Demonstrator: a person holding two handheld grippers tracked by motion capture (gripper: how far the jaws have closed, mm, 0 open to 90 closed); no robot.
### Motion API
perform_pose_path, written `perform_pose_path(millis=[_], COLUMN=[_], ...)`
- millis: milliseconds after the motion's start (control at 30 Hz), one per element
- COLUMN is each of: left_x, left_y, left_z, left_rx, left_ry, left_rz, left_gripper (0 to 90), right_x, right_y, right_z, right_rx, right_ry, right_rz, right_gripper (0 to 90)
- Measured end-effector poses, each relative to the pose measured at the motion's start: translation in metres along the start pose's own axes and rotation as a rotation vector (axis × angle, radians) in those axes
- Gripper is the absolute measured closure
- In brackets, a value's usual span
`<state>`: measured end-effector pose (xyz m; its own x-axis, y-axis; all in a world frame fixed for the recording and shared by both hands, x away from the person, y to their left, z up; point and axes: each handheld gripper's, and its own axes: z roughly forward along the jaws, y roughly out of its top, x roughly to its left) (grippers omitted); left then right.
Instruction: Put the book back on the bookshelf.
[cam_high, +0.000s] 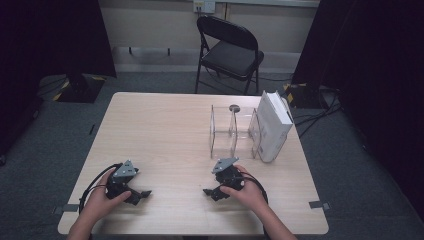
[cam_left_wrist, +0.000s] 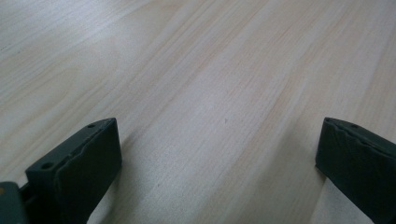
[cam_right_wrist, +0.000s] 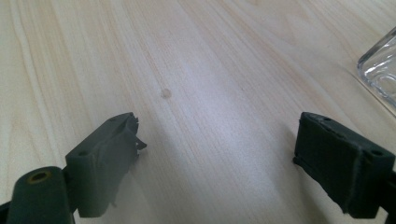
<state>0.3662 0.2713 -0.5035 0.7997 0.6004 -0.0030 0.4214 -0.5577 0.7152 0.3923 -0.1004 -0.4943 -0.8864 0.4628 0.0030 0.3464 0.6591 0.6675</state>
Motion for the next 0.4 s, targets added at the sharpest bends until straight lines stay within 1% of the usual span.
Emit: perform_pose_path(millis=[200,233,267,300,333,400], left_x=[-0.0002,-0.0001,-0.0002,-0.0001,-0.0001,-0.0001], left_y=[-0.0002,-0.0001,-0.0001,-0.0001,-0.0001,-0.0001], left_z=[0.0000,-0.0001,-0.0001,-0.0001,-0.0001,-0.0001], left_rx=[-0.001,0.000,-0.001,-0.001,-0.001,-0.001], left_ry=[0.001,0.004,0.003,0.002,0.002,0.002], left_rz=[-0.002,0.001,-0.001,0.001,0.000,0.000], left_gripper=[0.0,0.0,0.0,0.0,0.0,0.0], right_x=[0.0003,-0.0001,0.0005,0.0008,0.0019,0.0019], right_y=[-0.0023,-0.0033,-0.0043,-0.0051,-0.0060,-0.0079], right_z=[-0.0001,0.0000,-0.0001,0.0002,-0.0001,0.0008], right_rx=[-0.020,-0.030,-0.035,-0.045,-0.046,-0.070], right_ry=[-0.004,0.001,-0.003,-0.011,-0.015,-0.017], right_rz=[0.001,-0.002,0.007,0.004,0.016,0.012], right_gripper=[11.9,11.9,11.9,11.7,11.6,11.1])
